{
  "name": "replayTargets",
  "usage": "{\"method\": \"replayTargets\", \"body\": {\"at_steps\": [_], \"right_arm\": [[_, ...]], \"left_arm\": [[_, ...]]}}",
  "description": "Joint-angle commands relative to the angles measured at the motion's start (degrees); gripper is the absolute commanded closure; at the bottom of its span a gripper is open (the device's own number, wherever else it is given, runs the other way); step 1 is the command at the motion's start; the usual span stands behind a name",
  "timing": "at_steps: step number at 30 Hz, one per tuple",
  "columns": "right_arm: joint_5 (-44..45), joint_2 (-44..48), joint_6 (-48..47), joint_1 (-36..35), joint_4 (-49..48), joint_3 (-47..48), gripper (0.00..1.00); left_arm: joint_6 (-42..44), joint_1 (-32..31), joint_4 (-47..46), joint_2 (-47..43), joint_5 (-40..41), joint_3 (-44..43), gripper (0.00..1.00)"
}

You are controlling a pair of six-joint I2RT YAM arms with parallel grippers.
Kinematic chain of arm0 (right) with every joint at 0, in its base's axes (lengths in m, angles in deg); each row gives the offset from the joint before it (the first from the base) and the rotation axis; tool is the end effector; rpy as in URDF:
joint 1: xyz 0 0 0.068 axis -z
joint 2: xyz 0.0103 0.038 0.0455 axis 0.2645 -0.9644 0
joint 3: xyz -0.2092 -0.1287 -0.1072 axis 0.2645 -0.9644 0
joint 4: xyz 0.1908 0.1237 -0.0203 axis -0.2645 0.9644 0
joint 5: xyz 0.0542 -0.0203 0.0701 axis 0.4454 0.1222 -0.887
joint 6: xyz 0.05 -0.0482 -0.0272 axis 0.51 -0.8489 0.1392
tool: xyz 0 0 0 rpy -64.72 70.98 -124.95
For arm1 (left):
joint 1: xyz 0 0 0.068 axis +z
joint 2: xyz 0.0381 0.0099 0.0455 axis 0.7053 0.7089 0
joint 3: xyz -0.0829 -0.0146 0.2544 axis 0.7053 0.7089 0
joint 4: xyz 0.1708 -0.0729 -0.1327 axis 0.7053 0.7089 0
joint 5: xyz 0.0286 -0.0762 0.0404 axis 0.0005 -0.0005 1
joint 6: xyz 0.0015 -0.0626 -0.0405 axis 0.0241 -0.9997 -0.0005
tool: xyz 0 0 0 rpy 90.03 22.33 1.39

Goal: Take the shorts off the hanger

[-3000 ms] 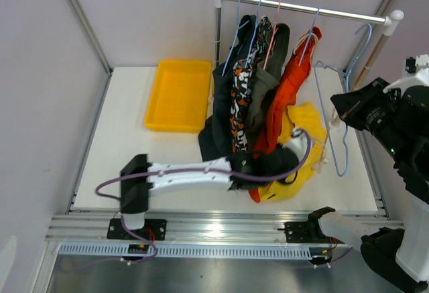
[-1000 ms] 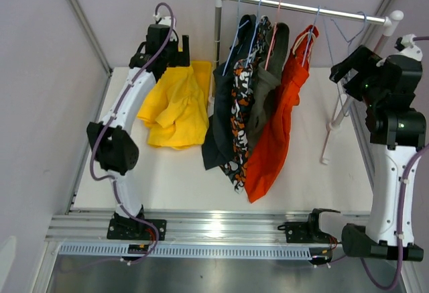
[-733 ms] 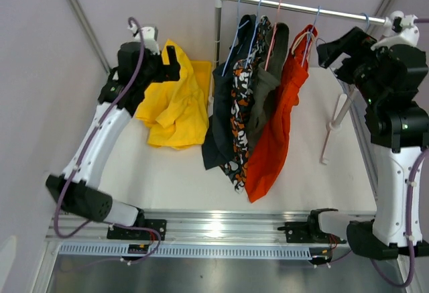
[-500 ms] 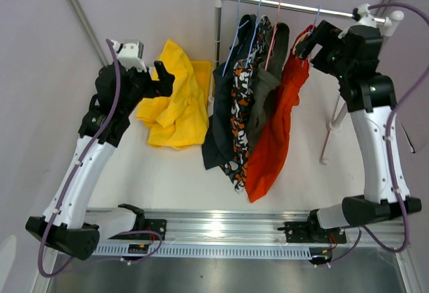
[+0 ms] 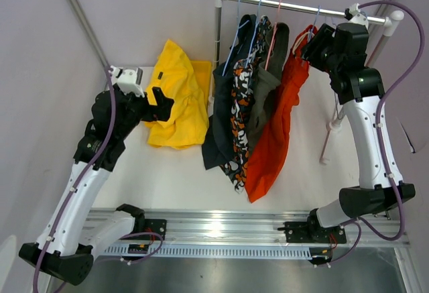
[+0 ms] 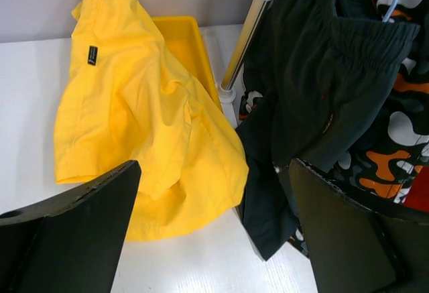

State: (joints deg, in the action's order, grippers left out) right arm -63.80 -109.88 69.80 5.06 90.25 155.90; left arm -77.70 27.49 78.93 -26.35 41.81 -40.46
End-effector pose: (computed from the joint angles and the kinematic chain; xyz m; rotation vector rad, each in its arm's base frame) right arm 0.2915 0.0434 0.4745 0.3609 1.8348 0.2988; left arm 0.1779 -0.0579 0.3975 0.1402 1.7927 -0.3733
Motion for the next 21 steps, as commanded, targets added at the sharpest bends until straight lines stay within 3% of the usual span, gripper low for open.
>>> {"method": "replayTargets", "body": {"at_steps": [1, 7, 12, 13, 14, 15, 17, 21], "right_arm": [[1.2, -1.1, -0.1, -0.4, -2.8, -0.5, 0.47], [1.8, -2.3, -0.2, -0.6, -3.9, -0.9, 0.52], [2.1, -3.3, -0.2, -0.5, -3.9, -0.3, 0.77], [2.3, -3.4, -0.3, -0.5, -3.8, -0.2, 0.83], [2.4, -3.5, -0.4, -0.5, -3.6, 0.0, 0.97], [2.8, -3.5, -0.4, -0.6, -3.5, 0.3, 1.00], [2.8, -3.3, -0.4, -0.6, -3.3, 1.0, 1.00], [2.6, -2.5, -0.7, -1.3, -2.6, 3.7, 1.00]], "left_arm": [[0.7, -0.3, -1.0, -0.5, -1.3, 1.9, 0.01], [0.2, -0.3, -2.2, -1.4, -2.3, 3.4, 0.01], [-0.1, -0.3, -3.1, -1.4, -2.5, 4.6, 0.01], [-0.2, -0.3, -3.3, -1.4, -2.8, 4.9, 0.01], [-0.2, -0.3, -3.4, -1.4, -3.3, 5.1, 0.01], [0.0, -0.4, -3.8, -1.4, -5.3, 5.2, 0.01], [0.7, -1.3, -4.2, -1.7, -7.7, 4.7, 0.01], [1.5, -11.2, -5.9, -1.4, -7.9, 2.2, 0.01]]}}
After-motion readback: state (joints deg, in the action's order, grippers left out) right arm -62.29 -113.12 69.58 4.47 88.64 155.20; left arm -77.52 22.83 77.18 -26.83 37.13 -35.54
